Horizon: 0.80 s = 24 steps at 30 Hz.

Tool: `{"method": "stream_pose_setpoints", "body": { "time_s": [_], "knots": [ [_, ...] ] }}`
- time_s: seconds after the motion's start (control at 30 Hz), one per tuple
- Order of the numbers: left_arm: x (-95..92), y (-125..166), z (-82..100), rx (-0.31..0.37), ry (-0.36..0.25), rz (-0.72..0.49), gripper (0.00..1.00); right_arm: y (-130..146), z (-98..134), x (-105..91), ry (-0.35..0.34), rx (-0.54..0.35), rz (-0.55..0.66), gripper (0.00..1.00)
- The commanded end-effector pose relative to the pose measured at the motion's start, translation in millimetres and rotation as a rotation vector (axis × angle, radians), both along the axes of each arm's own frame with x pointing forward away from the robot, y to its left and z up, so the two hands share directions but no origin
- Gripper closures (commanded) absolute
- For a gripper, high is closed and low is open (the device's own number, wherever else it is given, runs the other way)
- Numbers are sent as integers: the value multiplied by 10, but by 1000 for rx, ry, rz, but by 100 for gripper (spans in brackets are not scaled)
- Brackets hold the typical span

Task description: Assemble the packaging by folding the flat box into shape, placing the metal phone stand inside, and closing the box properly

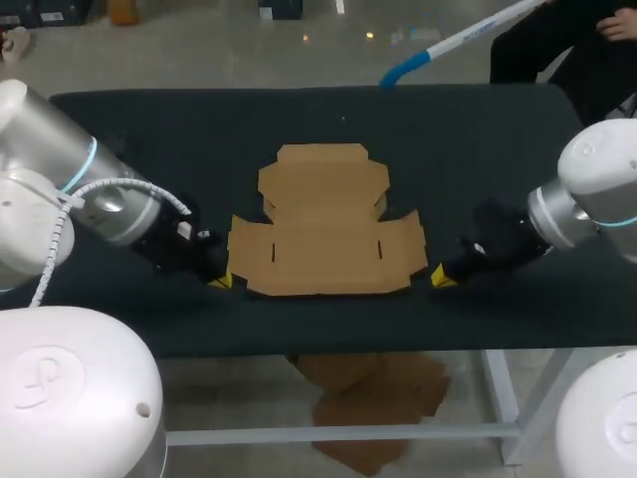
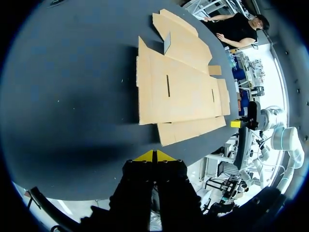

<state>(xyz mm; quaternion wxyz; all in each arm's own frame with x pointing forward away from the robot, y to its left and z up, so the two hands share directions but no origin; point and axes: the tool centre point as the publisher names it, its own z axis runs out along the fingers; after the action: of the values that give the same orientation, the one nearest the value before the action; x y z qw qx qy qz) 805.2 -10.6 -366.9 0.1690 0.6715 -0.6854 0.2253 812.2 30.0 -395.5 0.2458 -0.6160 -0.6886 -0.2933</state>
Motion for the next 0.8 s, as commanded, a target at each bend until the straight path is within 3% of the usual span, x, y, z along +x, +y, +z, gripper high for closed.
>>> {"method": "stream_pose_setpoints", "body": {
  "time_s": [0.03, 0.8],
  "knots": [
    [93, -31, -109, -5, 19, -5, 100, 65, -45, -1, -9, -6, -1, 100],
    [190, -115, -366, -11, 100, 1, 100, 230, -189, 74, -17, -19, 7, 100]
  ]
}}
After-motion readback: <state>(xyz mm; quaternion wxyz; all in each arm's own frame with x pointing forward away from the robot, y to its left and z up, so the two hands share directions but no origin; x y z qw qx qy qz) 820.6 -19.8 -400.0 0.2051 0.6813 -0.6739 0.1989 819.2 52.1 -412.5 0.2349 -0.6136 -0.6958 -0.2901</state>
